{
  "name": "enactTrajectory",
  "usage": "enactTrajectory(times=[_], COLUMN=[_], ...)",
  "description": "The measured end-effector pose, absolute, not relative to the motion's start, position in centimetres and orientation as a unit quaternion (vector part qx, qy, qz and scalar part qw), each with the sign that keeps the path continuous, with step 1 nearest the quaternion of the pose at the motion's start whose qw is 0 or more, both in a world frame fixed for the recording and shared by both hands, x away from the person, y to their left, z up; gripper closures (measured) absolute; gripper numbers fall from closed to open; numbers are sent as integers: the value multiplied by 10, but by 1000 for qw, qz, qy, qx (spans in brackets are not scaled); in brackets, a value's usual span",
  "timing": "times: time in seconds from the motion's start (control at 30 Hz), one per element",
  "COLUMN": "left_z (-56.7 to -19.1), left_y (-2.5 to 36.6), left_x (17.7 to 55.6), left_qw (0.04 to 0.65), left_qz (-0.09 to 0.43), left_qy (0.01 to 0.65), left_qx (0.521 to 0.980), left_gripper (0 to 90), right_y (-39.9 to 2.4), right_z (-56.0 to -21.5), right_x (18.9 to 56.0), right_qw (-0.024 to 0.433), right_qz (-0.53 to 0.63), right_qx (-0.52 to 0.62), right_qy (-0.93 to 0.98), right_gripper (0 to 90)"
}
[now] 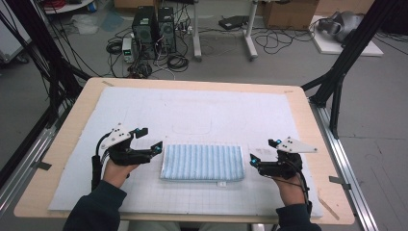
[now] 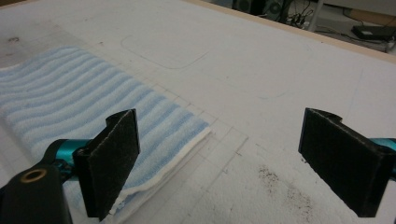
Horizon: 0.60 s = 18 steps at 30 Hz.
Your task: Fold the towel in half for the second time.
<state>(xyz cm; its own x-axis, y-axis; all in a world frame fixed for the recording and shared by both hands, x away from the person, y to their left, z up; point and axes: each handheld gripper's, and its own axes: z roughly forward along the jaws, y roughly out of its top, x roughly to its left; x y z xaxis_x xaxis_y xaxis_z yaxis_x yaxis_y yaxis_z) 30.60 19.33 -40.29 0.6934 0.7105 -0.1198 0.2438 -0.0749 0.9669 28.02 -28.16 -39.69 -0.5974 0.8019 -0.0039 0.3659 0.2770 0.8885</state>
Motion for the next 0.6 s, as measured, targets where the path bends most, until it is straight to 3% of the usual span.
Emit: enactTrajectory(times=[0.6], left_z=[-403], left_y=[193], left_x=[298], left_qw=[591], left_qz=[197], left_qy=[334], left_qx=[708], left_gripper=[184], right_y=[-278], right_z=[-395], right_x=[276], right_qw=[236], right_qz=[469], right_qx=[388], right_qy=[757], right_gripper=[117])
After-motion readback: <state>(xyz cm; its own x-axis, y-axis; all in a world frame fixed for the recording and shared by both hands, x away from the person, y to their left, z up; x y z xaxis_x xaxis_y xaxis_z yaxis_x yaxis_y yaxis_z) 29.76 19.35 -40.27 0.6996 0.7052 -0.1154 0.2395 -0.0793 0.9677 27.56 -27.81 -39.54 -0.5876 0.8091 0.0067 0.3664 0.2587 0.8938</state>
